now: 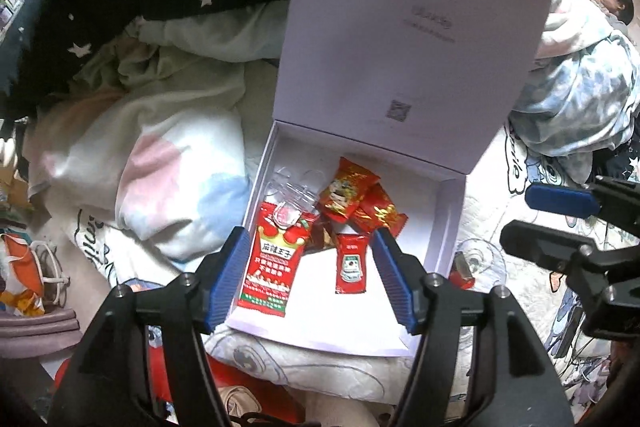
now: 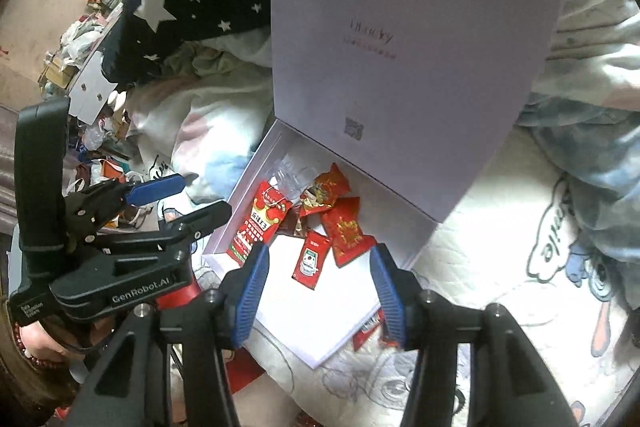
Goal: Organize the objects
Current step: 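Withdraw both grippers from the box toward the remaining items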
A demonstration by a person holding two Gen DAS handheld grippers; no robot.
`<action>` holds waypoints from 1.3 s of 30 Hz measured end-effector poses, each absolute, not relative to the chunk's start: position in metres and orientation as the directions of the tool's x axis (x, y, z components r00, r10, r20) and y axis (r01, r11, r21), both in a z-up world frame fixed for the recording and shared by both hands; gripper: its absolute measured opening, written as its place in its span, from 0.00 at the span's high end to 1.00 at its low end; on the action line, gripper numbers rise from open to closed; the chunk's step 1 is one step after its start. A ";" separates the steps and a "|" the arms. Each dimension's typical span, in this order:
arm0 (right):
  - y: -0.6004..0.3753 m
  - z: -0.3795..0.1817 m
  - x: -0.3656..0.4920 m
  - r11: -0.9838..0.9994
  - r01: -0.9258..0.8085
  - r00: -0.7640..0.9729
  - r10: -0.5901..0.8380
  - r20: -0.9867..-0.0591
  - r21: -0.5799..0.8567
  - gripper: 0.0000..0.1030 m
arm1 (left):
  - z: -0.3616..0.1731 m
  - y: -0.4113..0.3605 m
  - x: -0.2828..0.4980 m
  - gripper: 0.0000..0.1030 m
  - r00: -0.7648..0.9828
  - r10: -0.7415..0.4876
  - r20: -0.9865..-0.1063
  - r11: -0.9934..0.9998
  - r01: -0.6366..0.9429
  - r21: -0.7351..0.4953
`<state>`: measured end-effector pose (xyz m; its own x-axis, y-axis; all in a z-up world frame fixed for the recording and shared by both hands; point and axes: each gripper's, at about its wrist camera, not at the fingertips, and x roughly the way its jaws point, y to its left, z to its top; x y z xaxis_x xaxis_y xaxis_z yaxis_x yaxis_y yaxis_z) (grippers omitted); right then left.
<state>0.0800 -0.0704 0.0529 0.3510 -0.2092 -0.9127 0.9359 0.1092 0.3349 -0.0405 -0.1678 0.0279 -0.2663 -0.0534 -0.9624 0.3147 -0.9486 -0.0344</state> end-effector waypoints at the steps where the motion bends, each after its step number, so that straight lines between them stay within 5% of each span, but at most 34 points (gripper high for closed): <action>1: -0.068 0.056 0.077 0.108 0.936 0.350 -0.213 -0.912 0.334 0.49 | 0.032 -0.162 -0.038 0.40 -0.268 -0.051 -0.962 -0.950 0.311 -0.036; 17: -0.014 0.066 0.009 0.045 0.940 0.340 -0.240 -0.910 0.339 0.49 | 0.041 -0.069 -0.039 0.40 -0.248 -0.001 -0.969 -0.977 0.209 -0.053; 39: 0.076 -0.015 -0.066 -0.063 0.927 0.354 -0.176 -0.919 0.370 0.49 | -0.023 0.028 -0.022 0.40 -0.183 0.062 -0.981 -0.980 0.177 -0.095</action>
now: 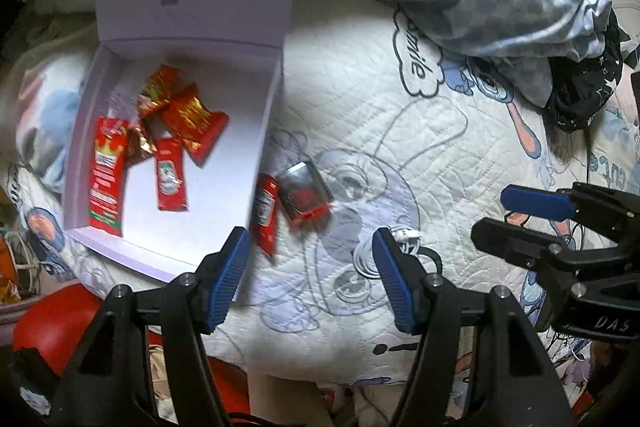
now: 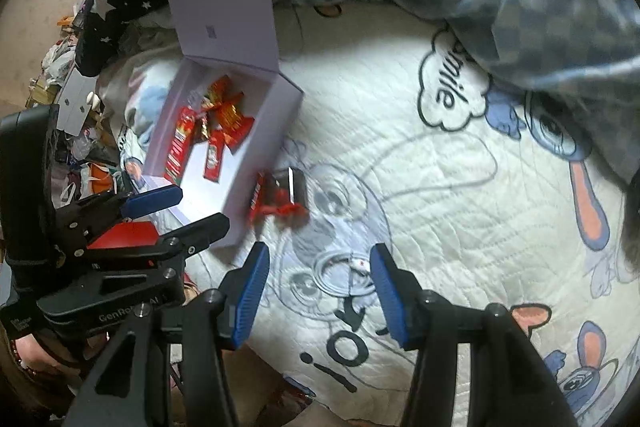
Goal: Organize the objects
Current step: 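Withdraw both grippers from the box toward the remaining items, then grasp the small clear cube with the red fan using the left gripper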
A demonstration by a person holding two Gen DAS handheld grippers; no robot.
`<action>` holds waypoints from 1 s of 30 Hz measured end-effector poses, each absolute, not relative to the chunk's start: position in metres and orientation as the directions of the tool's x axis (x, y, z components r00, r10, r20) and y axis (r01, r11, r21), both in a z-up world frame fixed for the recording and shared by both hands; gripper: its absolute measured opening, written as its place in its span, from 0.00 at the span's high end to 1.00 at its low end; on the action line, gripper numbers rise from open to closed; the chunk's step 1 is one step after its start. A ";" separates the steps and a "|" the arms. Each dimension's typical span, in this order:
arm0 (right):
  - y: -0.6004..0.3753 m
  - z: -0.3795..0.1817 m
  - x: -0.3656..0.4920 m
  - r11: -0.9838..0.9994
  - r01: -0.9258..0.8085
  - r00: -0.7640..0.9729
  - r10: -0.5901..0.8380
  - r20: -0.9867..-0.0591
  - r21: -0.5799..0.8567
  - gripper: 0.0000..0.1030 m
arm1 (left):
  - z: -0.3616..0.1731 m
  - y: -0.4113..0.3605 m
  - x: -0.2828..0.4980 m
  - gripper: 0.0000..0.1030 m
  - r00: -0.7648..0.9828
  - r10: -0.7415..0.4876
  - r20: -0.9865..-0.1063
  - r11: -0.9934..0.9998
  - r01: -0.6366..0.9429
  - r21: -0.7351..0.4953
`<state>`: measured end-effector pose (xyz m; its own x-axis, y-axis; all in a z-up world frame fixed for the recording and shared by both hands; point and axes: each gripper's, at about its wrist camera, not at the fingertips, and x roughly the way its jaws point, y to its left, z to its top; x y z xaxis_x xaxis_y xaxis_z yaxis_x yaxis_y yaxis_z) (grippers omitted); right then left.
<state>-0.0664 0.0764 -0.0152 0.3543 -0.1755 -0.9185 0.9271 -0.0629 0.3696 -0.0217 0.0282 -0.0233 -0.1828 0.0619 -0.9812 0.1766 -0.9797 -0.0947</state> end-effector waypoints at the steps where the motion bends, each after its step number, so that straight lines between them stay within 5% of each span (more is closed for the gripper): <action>1: 0.079 -0.019 -0.068 -0.064 0.927 0.355 -0.173 -0.919 0.371 0.49 | -0.028 0.032 -0.021 0.40 -0.180 0.063 -0.982 -0.980 0.175 -0.095; 30: 0.110 -0.124 -0.075 -0.082 0.918 0.382 -0.086 -0.920 0.389 0.49 | -0.102 0.030 -0.038 0.40 -0.260 0.064 -0.963 -0.927 0.341 -0.154</action>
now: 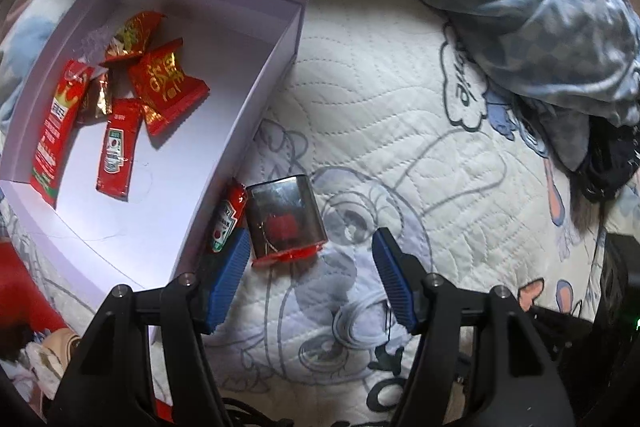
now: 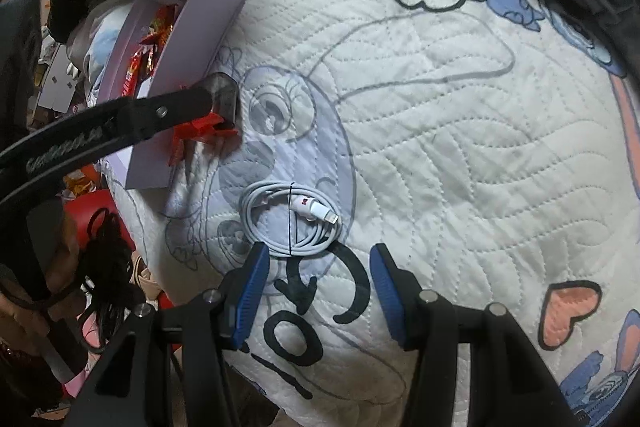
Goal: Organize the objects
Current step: 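Grasp the small clear cube with the red fan using the left gripper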
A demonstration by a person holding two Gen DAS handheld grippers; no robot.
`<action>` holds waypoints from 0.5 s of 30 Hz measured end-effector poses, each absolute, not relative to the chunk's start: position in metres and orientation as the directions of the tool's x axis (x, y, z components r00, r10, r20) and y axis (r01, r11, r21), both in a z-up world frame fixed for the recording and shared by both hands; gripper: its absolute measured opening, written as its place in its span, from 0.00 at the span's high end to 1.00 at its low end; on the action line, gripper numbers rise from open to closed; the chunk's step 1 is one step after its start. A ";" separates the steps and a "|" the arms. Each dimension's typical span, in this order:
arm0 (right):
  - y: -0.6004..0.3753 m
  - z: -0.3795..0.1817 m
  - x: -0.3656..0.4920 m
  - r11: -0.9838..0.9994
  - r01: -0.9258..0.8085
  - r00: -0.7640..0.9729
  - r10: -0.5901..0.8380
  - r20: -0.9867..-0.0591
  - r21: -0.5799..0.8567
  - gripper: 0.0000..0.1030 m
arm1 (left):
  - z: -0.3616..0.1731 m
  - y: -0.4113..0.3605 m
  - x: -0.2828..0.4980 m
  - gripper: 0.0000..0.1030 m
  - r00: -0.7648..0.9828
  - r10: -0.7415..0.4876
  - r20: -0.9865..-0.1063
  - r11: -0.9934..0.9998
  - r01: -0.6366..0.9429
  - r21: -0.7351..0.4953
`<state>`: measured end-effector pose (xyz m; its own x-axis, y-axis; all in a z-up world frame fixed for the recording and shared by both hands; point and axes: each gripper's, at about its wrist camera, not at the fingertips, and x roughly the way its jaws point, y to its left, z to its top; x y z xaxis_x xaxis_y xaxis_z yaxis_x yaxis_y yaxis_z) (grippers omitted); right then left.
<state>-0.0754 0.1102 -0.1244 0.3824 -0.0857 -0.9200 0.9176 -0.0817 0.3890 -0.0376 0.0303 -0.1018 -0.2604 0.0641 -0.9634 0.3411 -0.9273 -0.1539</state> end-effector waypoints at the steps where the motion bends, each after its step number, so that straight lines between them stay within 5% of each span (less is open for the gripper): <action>1: 0.110 -0.126 -0.076 -0.082 0.917 0.385 -0.083 -0.919 0.391 0.49 | -0.105 0.030 -0.039 0.40 -0.257 0.060 -0.965 -0.925 0.350 -0.150; 15: 0.091 -0.147 -0.087 -0.087 0.914 0.390 -0.085 -0.917 0.397 0.49 | -0.124 0.048 -0.053 0.42 -0.232 0.000 -0.973 -0.950 0.303 -0.072</action>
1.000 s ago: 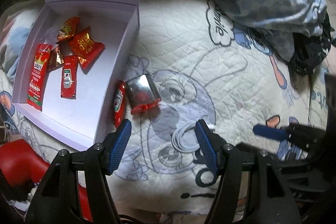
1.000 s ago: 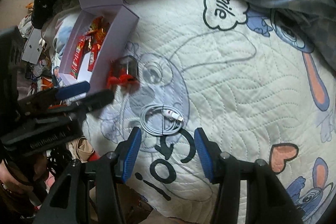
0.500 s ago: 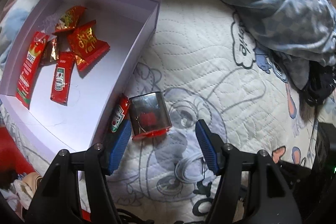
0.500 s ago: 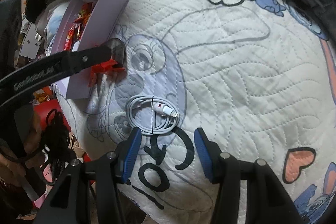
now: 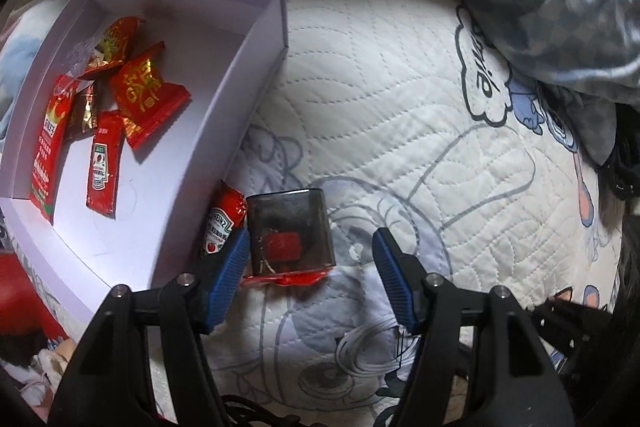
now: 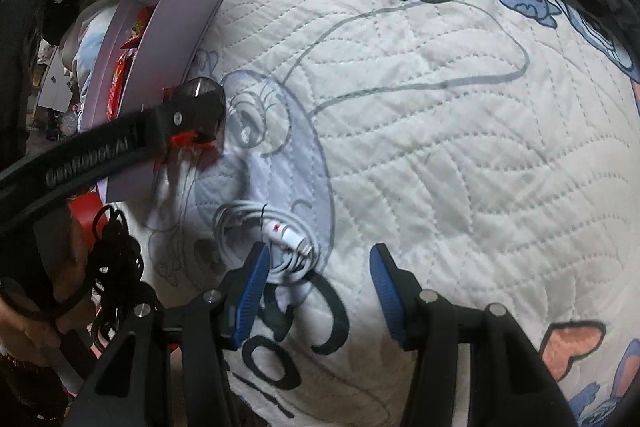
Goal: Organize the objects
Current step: 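Grasp the small clear cube with the red fan using the left gripper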
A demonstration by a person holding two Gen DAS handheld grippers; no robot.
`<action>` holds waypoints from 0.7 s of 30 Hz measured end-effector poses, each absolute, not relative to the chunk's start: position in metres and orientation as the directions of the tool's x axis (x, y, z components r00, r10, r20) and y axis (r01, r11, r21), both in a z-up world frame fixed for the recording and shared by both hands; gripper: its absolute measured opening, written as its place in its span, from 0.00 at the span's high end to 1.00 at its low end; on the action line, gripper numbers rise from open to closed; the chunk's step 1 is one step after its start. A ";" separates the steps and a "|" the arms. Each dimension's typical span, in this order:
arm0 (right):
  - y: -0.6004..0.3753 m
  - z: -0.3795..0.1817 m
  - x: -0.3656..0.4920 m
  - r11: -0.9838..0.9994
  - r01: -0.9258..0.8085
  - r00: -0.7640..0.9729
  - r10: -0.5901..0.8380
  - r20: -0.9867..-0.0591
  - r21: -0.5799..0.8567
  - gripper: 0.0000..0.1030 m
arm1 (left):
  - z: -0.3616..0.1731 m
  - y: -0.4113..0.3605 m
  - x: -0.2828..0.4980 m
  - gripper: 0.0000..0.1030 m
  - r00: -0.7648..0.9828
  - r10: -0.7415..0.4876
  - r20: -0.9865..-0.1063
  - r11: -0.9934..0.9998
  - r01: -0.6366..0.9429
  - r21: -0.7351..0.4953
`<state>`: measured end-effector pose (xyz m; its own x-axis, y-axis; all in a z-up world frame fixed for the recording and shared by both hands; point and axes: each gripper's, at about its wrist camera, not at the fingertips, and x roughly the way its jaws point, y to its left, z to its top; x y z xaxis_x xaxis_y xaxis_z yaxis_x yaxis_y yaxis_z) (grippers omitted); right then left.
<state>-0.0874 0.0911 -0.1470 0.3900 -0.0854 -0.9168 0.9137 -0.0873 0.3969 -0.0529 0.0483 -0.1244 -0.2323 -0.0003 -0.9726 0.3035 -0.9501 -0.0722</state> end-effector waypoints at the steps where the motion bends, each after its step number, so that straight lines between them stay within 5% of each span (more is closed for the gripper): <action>1: 0.090 -0.149 -0.087 -0.083 0.913 0.392 -0.086 -0.916 0.398 0.49 | -0.125 0.048 -0.053 0.48 -0.233 0.021 -0.972 -0.950 0.298 -0.092; 8: 0.094 -0.153 -0.085 -0.068 0.907 0.409 -0.091 -0.908 0.415 0.50 | -0.134 0.057 -0.055 0.52 -0.208 0.125 -0.970 -0.972 0.169 -0.161; 13: 0.096 -0.154 -0.085 -0.084 0.890 0.441 -0.092 -0.893 0.449 0.77 | -0.132 0.053 -0.052 0.55 -0.200 0.234 -0.951 -0.955 0.138 -0.264; 21: 0.090 -0.157 -0.067 -0.042 0.909 0.412 -0.078 -0.908 0.416 0.77 | -0.138 0.049 -0.056 0.55 -0.158 0.234 -0.959 -0.947 0.186 -0.262</action>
<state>-0.0665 0.0902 -0.1566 0.4118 -0.0782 -0.9079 0.9085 -0.0419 0.4157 -0.0556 0.0493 -0.1378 -0.1579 0.2339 -0.9593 0.1864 -0.9470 -0.2616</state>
